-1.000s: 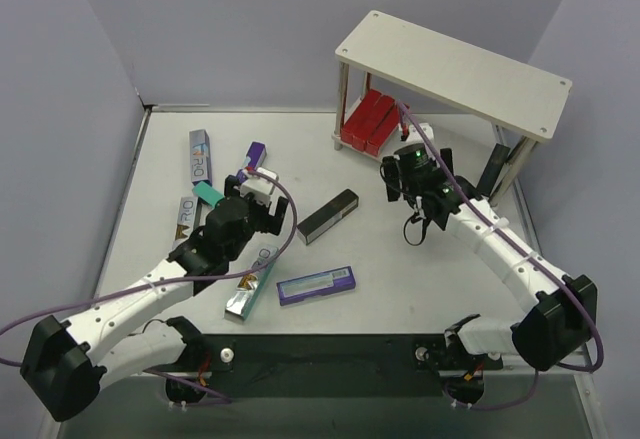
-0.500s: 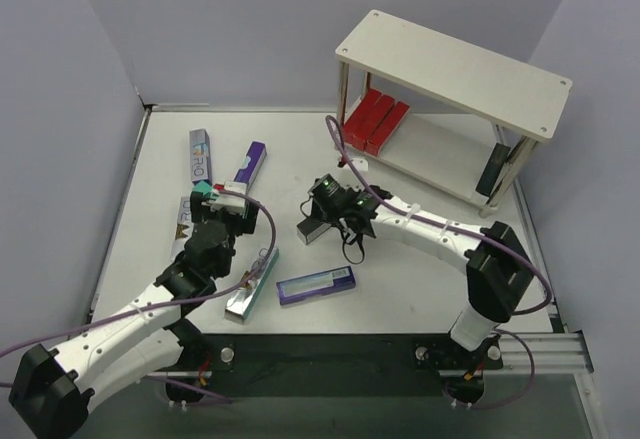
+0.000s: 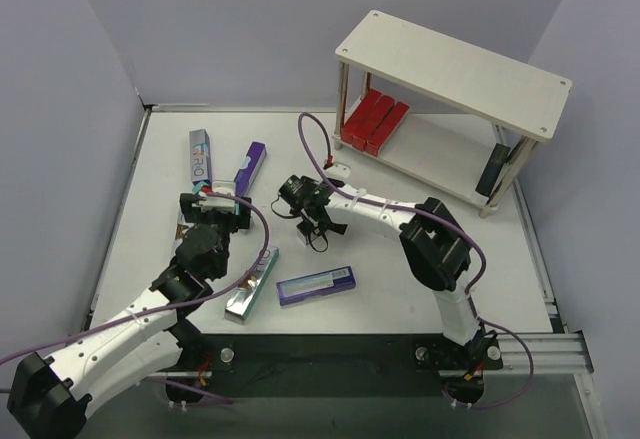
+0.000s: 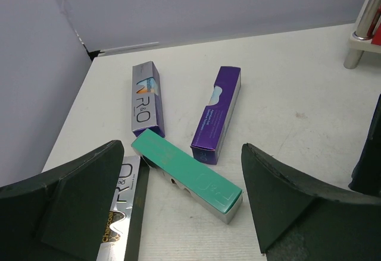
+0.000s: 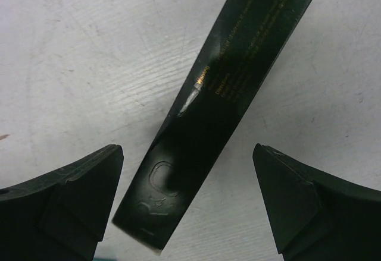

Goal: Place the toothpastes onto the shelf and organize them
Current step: Adjust the toothpaste at the center of the board, then pick up the toothpaste from the center of the board.

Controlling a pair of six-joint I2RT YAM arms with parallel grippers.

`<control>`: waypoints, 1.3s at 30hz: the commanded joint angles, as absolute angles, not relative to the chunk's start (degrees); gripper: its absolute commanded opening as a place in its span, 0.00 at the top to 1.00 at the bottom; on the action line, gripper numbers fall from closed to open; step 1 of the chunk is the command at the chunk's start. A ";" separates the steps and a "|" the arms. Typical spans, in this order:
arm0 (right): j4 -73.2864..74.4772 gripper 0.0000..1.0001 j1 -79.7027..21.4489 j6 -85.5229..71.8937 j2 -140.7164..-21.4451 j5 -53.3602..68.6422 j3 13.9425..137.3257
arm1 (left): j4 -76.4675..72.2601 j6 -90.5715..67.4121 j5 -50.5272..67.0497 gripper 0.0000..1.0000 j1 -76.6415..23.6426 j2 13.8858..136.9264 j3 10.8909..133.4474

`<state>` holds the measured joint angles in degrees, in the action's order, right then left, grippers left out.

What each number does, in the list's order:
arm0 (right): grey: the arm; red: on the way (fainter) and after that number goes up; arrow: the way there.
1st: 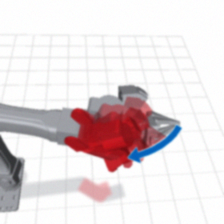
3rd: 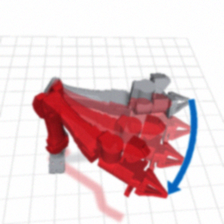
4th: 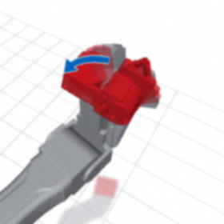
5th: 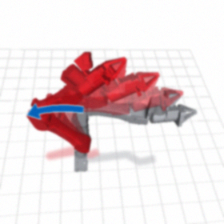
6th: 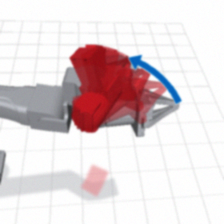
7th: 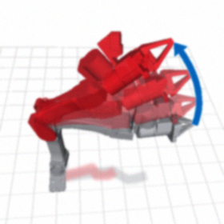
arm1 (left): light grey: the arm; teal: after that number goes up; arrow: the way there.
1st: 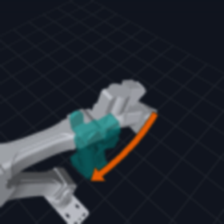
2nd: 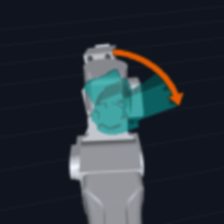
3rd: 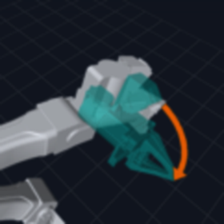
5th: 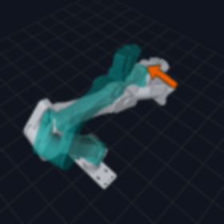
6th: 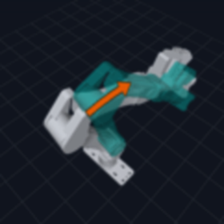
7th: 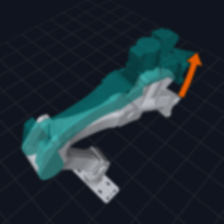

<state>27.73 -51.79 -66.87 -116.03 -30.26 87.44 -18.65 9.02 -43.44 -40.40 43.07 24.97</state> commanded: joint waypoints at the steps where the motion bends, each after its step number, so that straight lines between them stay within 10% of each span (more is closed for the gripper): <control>1: 34.19 0.08 -51.50 -71.28 -117.86 -30.94 89.12 | -21.01 7.65 -42.19 0.09 -40.17 43.15 25.84; 15: 31.12 0.56 -45.71 -56.89 -111.10 -36.90 75.43 | -19.69 6.77 -39.99 0.09 -40.17 44.82 26.54; 27: 20.30 0.34 -44.73 -52.03 -97.56 -33.66 57.06 | -19.51 6.06 -38.94 0.09 -40.17 47.11 26.54; 39: 18.90 0.50 -49.66 -60.29 -93.61 -34.63 50.71 | -19.34 4.66 -37.53 0.09 -40.17 49.30 26.46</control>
